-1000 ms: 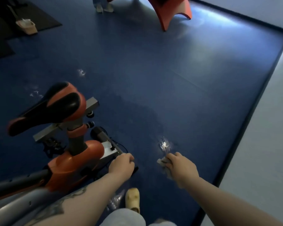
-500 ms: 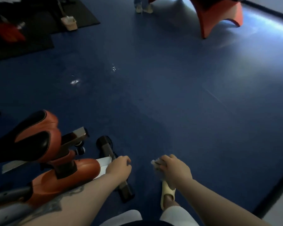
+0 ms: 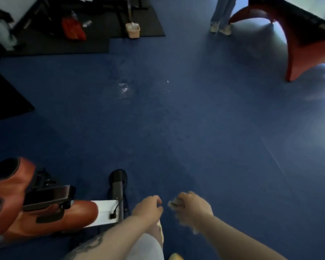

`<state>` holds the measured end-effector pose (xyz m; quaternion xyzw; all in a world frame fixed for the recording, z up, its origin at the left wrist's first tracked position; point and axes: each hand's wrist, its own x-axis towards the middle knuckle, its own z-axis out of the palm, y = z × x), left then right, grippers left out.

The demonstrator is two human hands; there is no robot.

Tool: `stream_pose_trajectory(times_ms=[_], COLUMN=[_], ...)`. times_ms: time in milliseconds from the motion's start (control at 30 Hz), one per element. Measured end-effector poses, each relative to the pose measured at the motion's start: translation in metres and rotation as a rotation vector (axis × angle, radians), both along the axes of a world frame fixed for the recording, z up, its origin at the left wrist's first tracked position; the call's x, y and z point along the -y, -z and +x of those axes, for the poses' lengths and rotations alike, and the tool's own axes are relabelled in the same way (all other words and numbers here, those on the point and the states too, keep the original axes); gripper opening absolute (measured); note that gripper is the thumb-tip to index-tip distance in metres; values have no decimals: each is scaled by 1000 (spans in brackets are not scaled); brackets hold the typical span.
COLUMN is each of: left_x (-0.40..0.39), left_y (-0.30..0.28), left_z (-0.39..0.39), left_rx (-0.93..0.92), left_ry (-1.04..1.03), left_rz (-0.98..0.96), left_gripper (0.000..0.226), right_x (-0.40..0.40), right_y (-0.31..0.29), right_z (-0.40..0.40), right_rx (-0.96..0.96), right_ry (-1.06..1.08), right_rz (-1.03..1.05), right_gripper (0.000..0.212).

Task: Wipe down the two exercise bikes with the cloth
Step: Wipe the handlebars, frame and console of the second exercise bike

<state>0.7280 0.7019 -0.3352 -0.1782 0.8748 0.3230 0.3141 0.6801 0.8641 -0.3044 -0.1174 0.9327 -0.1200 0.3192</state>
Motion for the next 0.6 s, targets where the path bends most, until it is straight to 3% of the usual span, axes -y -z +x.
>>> stream_pose_trajectory(times_ms=[133, 433, 600], left_x=[48, 172, 206], left_y=[10, 5, -2], left_z=[-48, -154, -203], left_rx=[16, -15, -8], left_ry=[-115, -345, -470], left_rz=[-29, -73, -57], left_gripper=[32, 26, 28], right_x=[51, 158, 226], right_y=[13, -15, -22], right_z=[-64, -256, -327], right_rx=[24, -28, 4], right_ry=[-265, -373, -447], right_rz=[77, 152, 115], right_gripper=[31, 43, 37])
